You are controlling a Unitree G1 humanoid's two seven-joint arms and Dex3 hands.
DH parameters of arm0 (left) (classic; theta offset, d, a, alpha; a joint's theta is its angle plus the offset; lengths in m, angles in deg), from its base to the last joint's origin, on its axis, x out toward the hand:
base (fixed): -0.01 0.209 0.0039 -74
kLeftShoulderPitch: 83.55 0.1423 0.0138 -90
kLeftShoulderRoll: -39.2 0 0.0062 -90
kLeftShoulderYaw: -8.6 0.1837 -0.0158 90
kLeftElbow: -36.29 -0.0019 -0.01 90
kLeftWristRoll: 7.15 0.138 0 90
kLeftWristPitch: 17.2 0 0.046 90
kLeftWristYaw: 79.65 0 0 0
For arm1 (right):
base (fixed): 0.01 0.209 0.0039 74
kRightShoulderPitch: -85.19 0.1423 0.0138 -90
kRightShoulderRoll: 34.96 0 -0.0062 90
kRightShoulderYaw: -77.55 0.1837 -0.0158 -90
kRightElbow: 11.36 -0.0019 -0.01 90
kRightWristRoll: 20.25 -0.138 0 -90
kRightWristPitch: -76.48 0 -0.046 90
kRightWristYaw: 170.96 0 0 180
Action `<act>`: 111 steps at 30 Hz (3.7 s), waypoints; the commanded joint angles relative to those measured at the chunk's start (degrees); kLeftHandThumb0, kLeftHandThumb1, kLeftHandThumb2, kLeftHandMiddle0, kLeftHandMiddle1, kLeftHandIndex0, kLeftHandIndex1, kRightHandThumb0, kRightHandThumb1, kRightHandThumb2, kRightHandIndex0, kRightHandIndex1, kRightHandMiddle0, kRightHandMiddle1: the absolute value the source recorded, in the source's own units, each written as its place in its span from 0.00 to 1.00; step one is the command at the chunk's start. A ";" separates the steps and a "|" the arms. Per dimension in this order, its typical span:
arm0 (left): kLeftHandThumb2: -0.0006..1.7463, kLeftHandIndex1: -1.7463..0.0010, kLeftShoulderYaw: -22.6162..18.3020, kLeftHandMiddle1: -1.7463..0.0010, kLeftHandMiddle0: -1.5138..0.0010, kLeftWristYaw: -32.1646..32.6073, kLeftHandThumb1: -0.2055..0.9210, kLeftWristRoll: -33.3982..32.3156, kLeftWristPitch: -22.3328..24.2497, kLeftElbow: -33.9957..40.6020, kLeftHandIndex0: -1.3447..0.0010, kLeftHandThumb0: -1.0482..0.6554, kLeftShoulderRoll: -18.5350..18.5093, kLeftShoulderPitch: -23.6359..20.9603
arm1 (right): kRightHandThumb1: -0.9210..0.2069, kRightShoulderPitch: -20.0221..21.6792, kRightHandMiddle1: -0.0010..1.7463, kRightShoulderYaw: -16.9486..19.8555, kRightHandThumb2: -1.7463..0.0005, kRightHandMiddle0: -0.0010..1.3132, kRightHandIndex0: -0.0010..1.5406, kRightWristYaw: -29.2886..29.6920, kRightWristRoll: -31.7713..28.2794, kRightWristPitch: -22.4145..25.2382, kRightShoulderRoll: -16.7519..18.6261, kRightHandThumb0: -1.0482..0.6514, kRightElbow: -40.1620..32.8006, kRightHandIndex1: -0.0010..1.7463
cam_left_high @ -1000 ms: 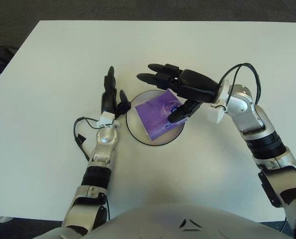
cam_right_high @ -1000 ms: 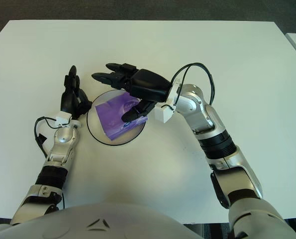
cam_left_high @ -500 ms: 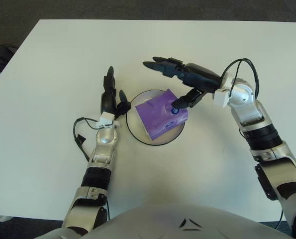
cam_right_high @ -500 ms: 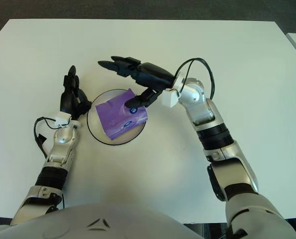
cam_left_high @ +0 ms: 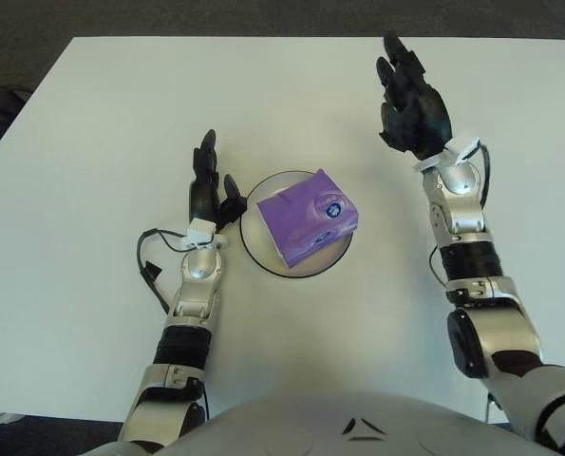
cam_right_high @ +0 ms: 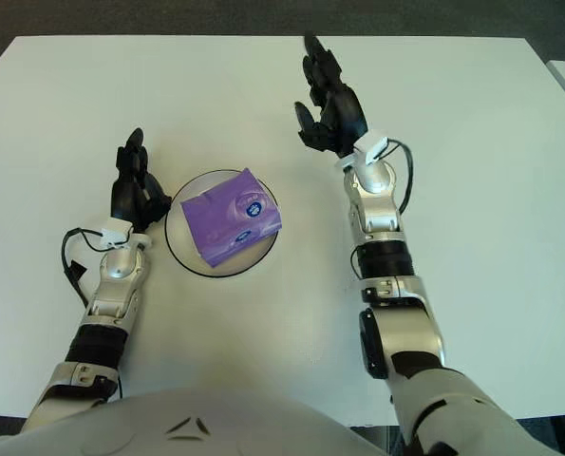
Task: Put the tissue paper into the plate.
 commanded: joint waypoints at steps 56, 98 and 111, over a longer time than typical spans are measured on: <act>0.57 0.73 0.59 0.99 0.89 -2.10 1.00 0.48 3.16 -0.73 1.00 0.13 -0.31 7.29 | 0.00 -23.39 0.19 -1.65 0.39 0.00 0.10 11.55 6.82 0.16 10.01 0.18 -4.51 0.01; 0.57 0.73 0.36 0.99 0.88 -1.87 1.00 0.91 3.00 -0.46 1.00 0.12 0.18 6.91 | 0.00 -24.97 0.25 -4.93 0.46 0.00 0.12 25.98 20.74 -6.15 8.56 0.23 -1.91 0.01; 0.57 0.73 0.11 0.99 0.88 -1.91 1.00 0.81 2.43 -0.61 1.00 0.12 0.14 6.54 | 0.00 -24.07 0.27 -4.87 0.45 0.00 0.13 24.73 18.45 -5.88 8.78 0.24 -0.26 0.01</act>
